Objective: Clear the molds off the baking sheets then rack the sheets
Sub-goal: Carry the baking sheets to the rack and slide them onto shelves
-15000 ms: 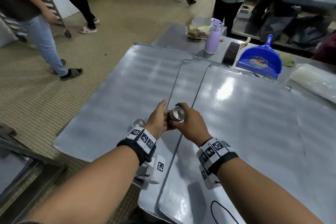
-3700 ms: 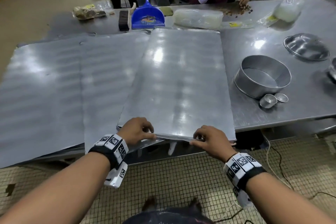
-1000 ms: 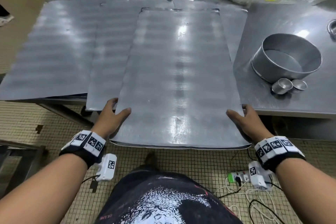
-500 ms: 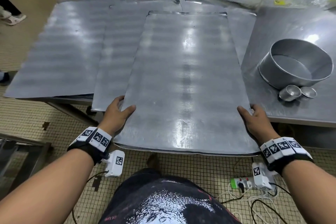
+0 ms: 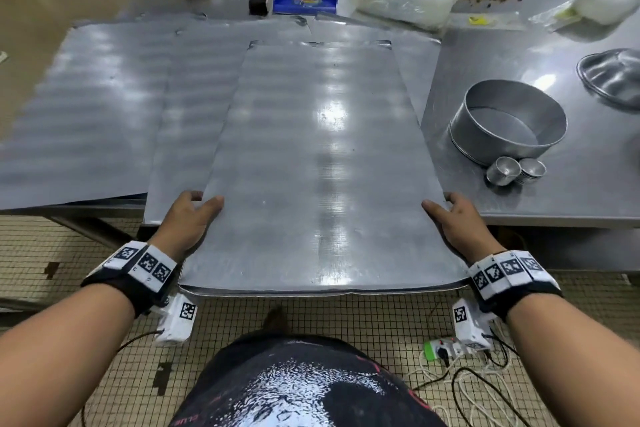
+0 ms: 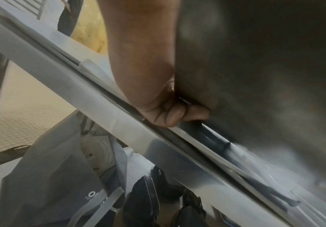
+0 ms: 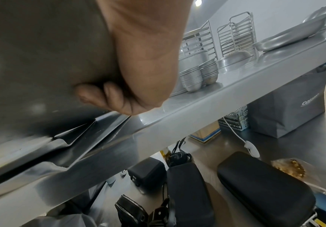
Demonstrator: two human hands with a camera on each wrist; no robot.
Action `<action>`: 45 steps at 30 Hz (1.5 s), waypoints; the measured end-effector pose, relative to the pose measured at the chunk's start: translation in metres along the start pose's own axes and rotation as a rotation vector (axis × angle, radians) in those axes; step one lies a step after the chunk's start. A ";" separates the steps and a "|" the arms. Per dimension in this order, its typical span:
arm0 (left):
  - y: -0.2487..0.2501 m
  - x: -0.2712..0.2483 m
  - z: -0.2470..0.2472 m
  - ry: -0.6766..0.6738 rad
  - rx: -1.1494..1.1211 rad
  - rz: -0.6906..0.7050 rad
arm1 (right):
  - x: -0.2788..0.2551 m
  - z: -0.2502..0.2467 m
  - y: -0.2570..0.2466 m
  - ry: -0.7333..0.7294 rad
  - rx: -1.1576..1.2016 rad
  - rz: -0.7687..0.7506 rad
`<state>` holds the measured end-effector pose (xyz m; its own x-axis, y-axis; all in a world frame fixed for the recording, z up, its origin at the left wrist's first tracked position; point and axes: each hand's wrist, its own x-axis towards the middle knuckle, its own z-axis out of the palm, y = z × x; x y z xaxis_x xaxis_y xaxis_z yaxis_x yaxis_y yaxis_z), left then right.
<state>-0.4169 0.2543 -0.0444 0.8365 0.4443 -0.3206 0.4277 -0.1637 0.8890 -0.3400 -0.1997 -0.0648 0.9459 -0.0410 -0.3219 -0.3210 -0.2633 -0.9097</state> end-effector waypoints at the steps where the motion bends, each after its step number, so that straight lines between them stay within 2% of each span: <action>1: 0.003 -0.004 0.002 0.022 0.022 0.031 | 0.001 -0.001 -0.001 -0.003 0.003 0.015; 4: 0.003 -0.004 0.004 0.032 0.044 0.075 | 0.004 -0.002 -0.003 0.021 0.039 0.052; 7: 0.002 -0.003 0.000 -0.003 0.045 0.095 | 0.002 -0.002 -0.006 0.019 -0.071 -0.001; 12: 0.006 0.002 -0.008 0.028 0.006 0.133 | -0.004 0.005 -0.031 0.085 -0.075 -0.058; 18: 0.007 0.022 -0.041 0.069 -0.063 0.143 | 0.011 0.027 -0.048 0.022 -0.067 -0.098; 27: 0.040 0.049 -0.128 0.194 -0.075 0.240 | 0.038 0.114 -0.150 -0.011 -0.183 -0.228; 30: 0.049 0.048 -0.170 0.266 -0.116 0.243 | 0.049 0.158 -0.187 -0.090 -0.069 -0.240; 36: 0.040 0.031 -0.248 0.446 -0.174 0.234 | 0.059 0.238 -0.251 -0.337 0.096 -0.253; 40: 0.033 -0.006 -0.272 0.602 -0.192 0.226 | 0.061 0.281 -0.281 -0.484 0.174 -0.298; 45: 0.016 -0.069 -0.283 0.839 -0.214 0.198 | 0.044 0.316 -0.316 -0.659 0.069 -0.451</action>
<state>-0.5647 0.4707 0.0844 0.3260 0.9382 0.1161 0.1578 -0.1751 0.9718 -0.2121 0.1867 0.1256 0.7696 0.6384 0.0120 0.0633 -0.0576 -0.9963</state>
